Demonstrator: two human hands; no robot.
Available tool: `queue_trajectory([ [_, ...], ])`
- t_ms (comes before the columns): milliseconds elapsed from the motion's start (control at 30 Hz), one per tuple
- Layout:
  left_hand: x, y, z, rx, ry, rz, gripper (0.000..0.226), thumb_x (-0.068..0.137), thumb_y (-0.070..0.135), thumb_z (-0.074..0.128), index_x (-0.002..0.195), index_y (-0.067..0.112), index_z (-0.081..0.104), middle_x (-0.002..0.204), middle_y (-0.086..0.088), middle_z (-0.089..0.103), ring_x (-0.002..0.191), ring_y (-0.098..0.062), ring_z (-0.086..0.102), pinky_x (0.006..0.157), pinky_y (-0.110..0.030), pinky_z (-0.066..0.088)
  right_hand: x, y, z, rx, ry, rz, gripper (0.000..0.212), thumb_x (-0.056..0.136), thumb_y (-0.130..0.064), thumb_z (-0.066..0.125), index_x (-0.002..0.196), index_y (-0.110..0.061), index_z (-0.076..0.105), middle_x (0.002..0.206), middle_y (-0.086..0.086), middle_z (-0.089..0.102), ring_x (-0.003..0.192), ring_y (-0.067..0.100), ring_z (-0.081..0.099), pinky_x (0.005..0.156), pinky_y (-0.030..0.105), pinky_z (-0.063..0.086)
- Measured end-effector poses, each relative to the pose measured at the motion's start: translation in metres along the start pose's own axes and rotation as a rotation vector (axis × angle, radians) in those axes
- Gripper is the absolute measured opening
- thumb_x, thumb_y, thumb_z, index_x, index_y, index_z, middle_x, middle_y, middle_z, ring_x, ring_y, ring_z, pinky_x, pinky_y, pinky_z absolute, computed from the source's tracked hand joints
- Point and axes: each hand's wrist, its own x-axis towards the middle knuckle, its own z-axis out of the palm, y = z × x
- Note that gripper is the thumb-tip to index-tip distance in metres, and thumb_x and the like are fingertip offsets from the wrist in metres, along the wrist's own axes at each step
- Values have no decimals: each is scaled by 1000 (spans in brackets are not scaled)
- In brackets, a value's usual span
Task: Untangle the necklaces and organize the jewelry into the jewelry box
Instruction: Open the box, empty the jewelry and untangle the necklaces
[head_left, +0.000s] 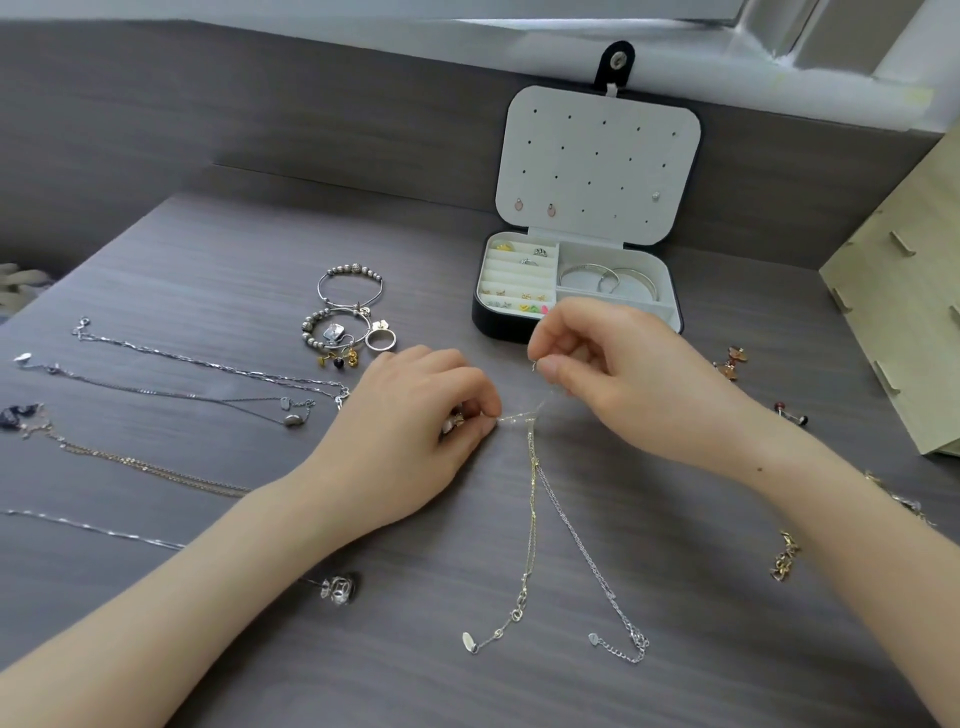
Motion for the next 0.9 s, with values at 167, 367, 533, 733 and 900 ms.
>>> queue_trajectory([
  [167,0,3,-3,105,75,36,20,78,34,51,78,23,67,81,5,59,72,-18,46,65,-33,38,7,2,1,21,-32,-5,15,89,-7,58,86,-22,60,76,-10,57,65,-3,50,64,11,40],
  [367,-3,8,-5,197,27,178,26,74,20,53,85,33,73,80,4,57,70,-21,45,63,-31,30,15,5,4,17,-49,0,19,87,-5,58,86,-24,60,82,-5,61,66,-1,50,65,12,42],
  [533,-2,7,-7,234,-37,212,35,79,21,46,93,37,73,81,1,57,74,-19,37,63,-31,20,18,7,9,-64,-40,-1,18,86,-5,59,88,-23,60,85,-4,61,68,1,50,66,12,42],
  [733,0,7,-12,251,-50,244,37,77,16,46,94,35,73,84,-2,58,75,-20,35,65,-31,22,10,7,11,-216,17,-53,19,83,-6,64,98,-18,64,97,-4,59,77,10,55,74,22,44],
  [900,0,9,-13,245,-65,267,41,80,19,39,95,36,74,82,-2,59,75,-20,37,64,-31,18,-10,7,8,-174,51,45,8,80,-21,70,75,-22,64,73,-13,60,66,4,52,66,23,42],
])
